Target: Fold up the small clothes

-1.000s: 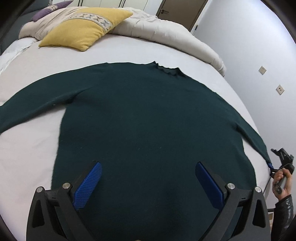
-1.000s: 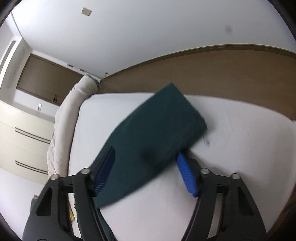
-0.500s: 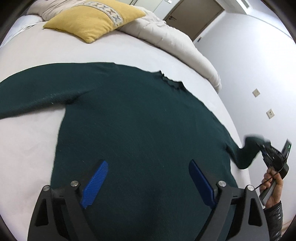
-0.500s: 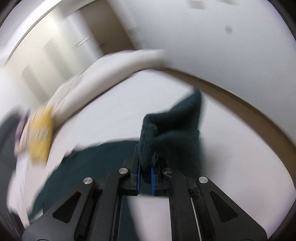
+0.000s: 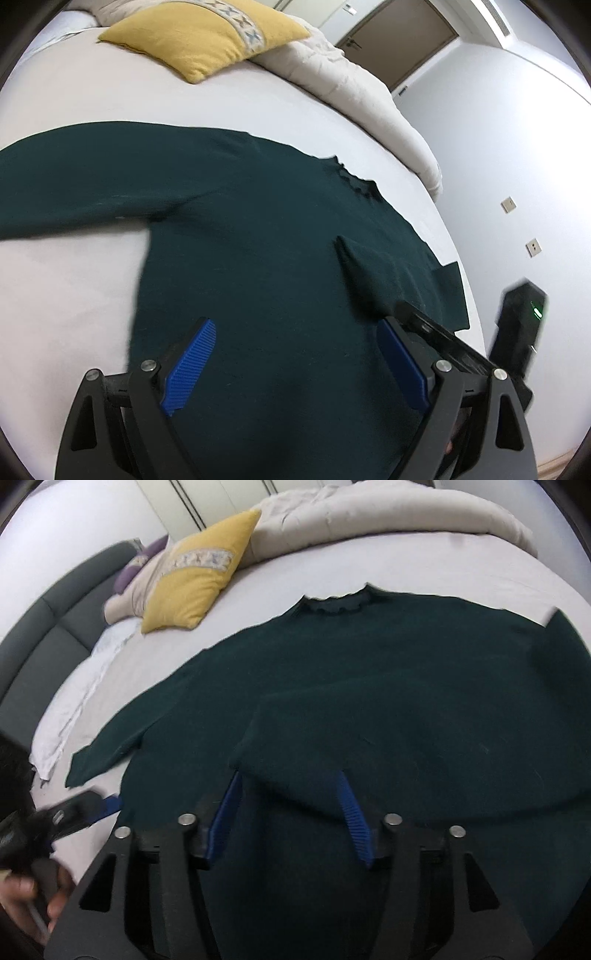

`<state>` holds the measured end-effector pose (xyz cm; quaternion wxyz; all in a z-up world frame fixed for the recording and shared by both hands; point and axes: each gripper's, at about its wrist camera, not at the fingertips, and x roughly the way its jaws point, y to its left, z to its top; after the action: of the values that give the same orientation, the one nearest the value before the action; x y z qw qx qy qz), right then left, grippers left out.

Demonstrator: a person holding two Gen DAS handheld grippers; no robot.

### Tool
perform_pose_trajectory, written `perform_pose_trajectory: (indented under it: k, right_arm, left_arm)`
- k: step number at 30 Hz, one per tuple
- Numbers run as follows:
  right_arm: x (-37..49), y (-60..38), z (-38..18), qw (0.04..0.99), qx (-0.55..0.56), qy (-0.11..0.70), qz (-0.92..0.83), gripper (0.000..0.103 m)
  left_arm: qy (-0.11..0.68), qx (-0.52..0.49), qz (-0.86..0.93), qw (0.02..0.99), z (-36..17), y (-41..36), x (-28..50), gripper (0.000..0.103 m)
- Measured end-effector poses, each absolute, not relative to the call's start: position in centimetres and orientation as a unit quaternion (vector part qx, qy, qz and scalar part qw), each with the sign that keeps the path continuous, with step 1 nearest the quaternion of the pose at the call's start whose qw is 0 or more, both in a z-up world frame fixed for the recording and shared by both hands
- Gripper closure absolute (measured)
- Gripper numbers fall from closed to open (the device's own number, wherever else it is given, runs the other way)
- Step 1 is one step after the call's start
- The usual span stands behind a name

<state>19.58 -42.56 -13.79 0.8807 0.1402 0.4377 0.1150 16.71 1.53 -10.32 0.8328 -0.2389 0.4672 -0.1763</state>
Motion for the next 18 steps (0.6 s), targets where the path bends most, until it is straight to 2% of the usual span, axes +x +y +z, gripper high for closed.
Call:
perform_pose_trajectory:
  k: [6,8,9,11,12,14,16,18]
  right_arm:
    - [14.6,-49.4,-12.9,0.890,0.236,0.386,0.058,0.048]
    - [14.1,-51.8,-12.1,0.891,0.255,0.374,0.042,0.048]
    - [13.7,-53.5,-12.0,0.891,0.266,0.367,0.036,0.048]
    - [12.8,-54.8,-10.6,0.893,0.270,0.358,0.021,0.048]
    - [12.6,-55.9,-10.5,0.895,0.270,0.355,0.014,0.048]
    - [12.1,-57.9,-10.4,0.896,0.272,0.350,-0.002,0.048]
    - [10.6,-60.7,-9.6,0.895,0.278,0.348,-0.015,0.048]
    - [10.1,-62.2,-9.8,0.895,0.282,0.343,-0.031,0.048]
  left_arm:
    - [0.481,-0.203,-0.206,0.827,-10.6,-4.9,20.4,0.015]
    - [0.497,-0.183,-0.213,0.821,-11.2,-7.5,22.3,0.032]
    - [0.510,-0.174,-0.214,0.815,-11.8,-8.9,23.4,0.036]
    - [0.526,-0.157,-0.210,0.809,-12.9,-10.6,24.7,0.056]
    - [0.528,-0.144,-0.199,0.813,-13.2,-11.2,25.4,0.060]
    - [0.523,-0.133,-0.188,0.820,-12.9,-11.6,25.9,0.080]
    - [0.520,-0.135,-0.190,0.822,-12.4,-11.5,26.2,0.093]
    - [0.502,-0.131,-0.194,0.833,-11.2,-11.1,25.8,0.094]
